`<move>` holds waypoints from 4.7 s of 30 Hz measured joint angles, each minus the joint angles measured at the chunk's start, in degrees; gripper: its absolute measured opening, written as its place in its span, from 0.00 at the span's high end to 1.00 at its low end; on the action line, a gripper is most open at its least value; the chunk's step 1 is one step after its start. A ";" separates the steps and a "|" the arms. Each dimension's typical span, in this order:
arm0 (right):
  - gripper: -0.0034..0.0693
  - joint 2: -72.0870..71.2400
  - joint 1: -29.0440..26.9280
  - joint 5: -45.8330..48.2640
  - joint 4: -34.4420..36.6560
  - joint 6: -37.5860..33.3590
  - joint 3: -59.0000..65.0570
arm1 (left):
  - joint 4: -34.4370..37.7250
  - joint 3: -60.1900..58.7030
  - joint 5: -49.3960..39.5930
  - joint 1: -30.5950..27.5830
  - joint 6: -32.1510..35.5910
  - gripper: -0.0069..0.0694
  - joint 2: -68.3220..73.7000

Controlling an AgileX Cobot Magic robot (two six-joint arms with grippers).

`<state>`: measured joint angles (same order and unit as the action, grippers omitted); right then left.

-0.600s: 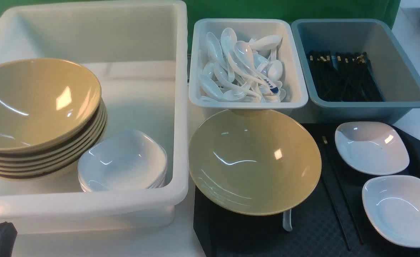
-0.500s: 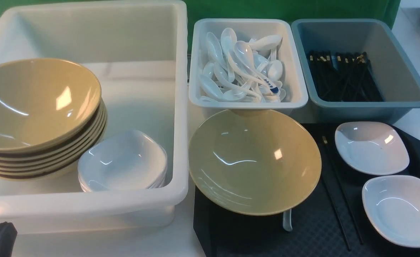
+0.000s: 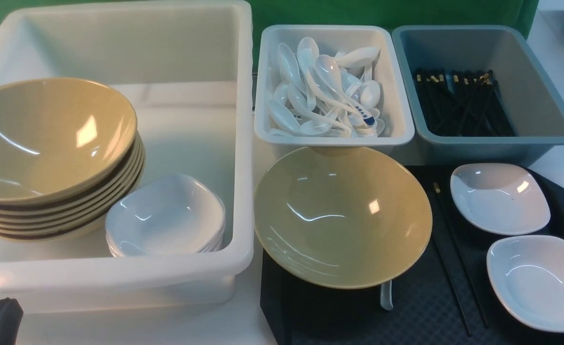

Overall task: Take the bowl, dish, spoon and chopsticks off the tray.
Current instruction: Use the left arm to grab the yellow noodle bowl on the left

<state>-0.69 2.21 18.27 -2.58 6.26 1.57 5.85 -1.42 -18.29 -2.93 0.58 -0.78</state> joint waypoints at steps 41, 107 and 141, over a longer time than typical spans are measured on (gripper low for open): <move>0.73 0.00 0.00 -56.58 -0.11 16.86 0.05 | 0.46 -0.05 49.39 0.00 -2.69 0.92 0.00; 0.90 27.99 5.79 17.50 11.59 -20.95 -25.67 | 17.91 106.69 -37.07 51.59 14.18 0.88 122.74; 0.87 27.99 5.79 16.75 11.60 -20.95 -25.67 | 0.57 114.80 -51.90 41.09 7.74 0.47 129.98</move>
<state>27.30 7.99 35.02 9.03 -14.69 -24.10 6.42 113.37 -70.19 38.17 8.33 129.19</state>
